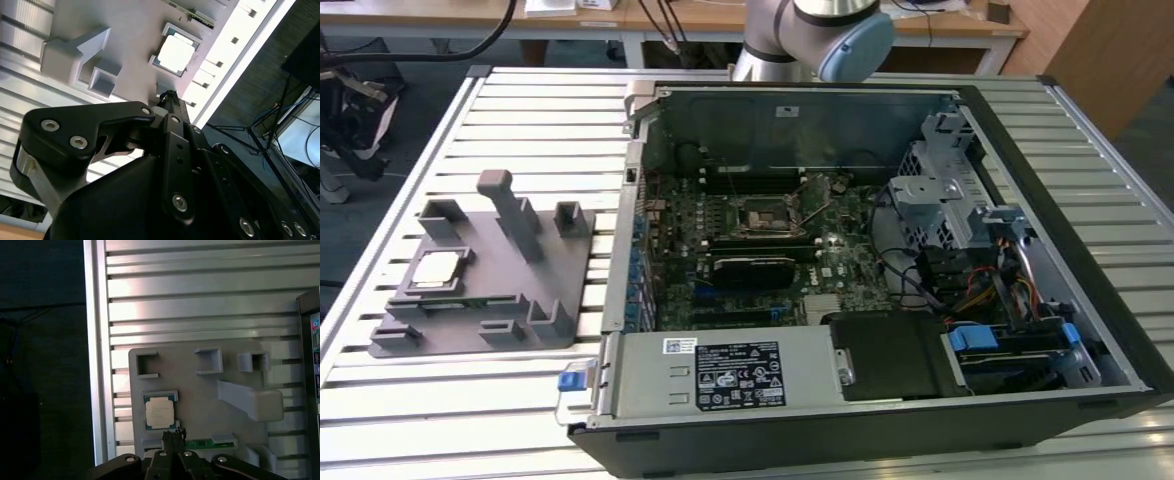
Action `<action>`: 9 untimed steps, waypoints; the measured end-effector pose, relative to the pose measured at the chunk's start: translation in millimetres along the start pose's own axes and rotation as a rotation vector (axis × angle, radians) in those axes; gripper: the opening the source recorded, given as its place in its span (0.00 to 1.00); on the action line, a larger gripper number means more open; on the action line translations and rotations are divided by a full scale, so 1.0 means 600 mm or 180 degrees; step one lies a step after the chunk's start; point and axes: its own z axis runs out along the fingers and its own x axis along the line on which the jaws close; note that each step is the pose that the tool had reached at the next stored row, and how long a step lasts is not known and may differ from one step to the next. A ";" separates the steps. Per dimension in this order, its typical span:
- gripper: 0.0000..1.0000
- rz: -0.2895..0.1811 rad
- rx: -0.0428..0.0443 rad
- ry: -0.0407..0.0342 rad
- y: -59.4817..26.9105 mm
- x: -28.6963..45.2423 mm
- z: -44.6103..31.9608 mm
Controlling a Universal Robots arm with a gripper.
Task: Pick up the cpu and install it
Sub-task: 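Pick up the cpu and move it towards the insertion slot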
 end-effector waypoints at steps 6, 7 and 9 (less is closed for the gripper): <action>0.17 -0.0049 0.0010 0.0001 0.000 0.002 0.007; 0.17 -0.0063 0.0010 0.0001 0.000 0.002 0.009; 0.29 -0.0099 0.0010 0.0004 -0.001 0.002 0.012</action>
